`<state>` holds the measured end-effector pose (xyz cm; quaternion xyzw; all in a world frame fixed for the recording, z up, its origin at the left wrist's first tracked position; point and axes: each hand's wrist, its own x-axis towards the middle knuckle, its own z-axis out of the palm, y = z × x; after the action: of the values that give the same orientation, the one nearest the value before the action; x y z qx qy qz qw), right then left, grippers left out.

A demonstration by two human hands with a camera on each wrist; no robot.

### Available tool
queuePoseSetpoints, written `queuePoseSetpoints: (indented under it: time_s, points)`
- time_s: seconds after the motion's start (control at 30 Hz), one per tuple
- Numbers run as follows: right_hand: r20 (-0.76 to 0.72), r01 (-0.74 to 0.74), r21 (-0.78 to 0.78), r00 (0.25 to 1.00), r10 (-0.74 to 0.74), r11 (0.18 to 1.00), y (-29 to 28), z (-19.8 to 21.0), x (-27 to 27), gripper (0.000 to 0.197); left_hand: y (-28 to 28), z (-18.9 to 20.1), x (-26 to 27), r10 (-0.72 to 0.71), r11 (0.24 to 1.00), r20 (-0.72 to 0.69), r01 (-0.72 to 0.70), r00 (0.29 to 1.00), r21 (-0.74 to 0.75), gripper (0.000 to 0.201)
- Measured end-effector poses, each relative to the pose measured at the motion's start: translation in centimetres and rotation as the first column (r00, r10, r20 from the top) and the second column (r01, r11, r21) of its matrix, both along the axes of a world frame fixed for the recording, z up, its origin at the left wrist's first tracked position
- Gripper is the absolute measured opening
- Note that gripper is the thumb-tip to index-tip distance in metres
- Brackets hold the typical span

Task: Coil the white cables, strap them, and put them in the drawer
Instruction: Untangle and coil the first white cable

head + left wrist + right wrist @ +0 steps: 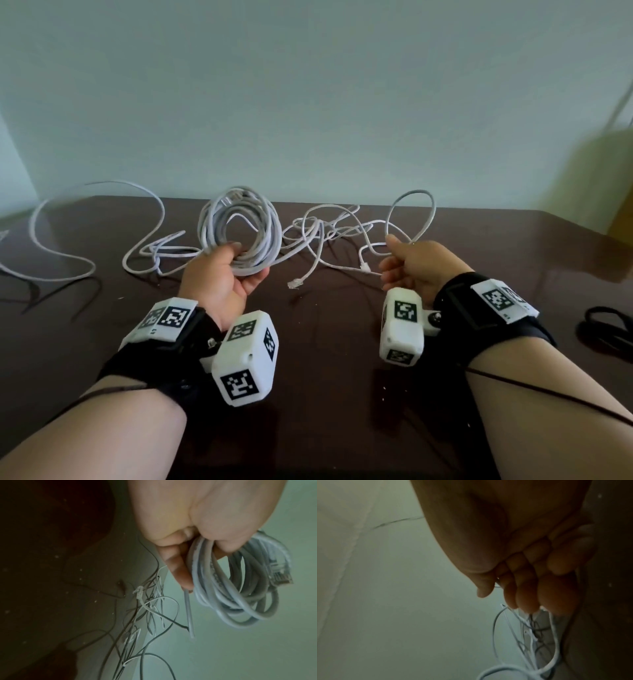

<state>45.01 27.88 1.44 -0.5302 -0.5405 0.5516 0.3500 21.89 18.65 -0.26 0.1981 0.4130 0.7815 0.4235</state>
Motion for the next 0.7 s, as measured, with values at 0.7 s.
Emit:
queuePoseSetpoints:
  time_s: [0.7]
  points:
    - [0.035,-0.268,0.377,0.961,0.276,0.887,-1.4,-0.4,-3.7,0.021,-0.5,-0.7,2.9,-0.162,0.971,-0.594,0.019,0.788,-0.239,0.017]
